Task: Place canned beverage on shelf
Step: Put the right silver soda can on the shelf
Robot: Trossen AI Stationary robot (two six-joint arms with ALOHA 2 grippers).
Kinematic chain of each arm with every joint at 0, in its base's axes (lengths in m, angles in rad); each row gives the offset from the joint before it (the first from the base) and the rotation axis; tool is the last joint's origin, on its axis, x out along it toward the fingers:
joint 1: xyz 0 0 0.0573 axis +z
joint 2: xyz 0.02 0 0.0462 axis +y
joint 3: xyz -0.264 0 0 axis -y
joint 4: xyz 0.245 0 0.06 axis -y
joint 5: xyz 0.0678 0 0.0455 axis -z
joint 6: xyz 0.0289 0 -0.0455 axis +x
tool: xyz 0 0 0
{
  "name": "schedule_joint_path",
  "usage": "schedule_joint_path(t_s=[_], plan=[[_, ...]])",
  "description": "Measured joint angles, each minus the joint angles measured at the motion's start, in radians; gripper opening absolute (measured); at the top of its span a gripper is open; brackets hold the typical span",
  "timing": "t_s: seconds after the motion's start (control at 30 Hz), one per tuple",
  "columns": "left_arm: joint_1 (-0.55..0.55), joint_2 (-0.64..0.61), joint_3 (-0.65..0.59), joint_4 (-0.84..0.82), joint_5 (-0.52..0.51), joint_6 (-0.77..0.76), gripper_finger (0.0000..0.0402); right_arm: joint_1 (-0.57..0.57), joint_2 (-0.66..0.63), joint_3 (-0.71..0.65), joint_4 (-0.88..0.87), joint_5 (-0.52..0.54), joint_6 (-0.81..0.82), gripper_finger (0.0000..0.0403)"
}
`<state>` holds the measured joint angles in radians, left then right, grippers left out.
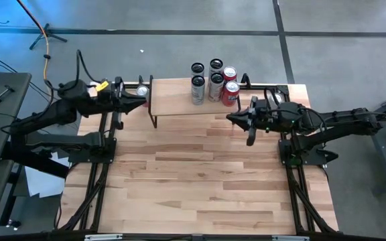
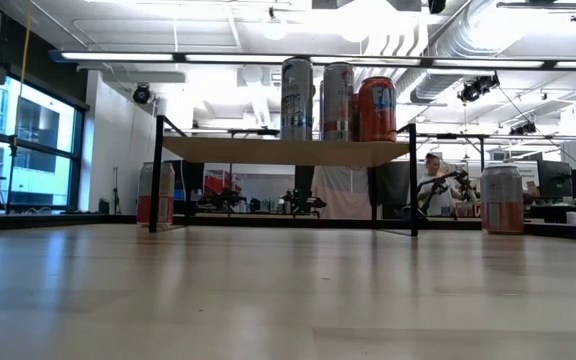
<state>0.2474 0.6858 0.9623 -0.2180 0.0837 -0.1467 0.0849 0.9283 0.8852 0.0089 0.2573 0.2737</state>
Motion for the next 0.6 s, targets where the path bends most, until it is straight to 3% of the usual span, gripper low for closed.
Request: schedule_joint_path(t_s=[0.27,0.4,0.5,0.6], plan=[[0.0,0.011,0.0,-0.002,-0.001,0.051,0.0001,0.0,0.0,0.0,0.022,0.0,-0.071,0.0],[0.0,0.011,0.0,-0.003,-0.001,0.062,0.0003,0.0,0.0,0.0,0.024,0.001,-0.013,0.0004],[0.001,0.011,0.0,-0.003,-0.001,0.061,0.0003,0.0,0.0,0.0,0.019,0.001,0.032,0.0027],[0.001,0.011,0.0,-0.003,-0.001,0.043,0.0003,0.0,0.0,0.0,0.011,0.03,0.039,0.0075]])
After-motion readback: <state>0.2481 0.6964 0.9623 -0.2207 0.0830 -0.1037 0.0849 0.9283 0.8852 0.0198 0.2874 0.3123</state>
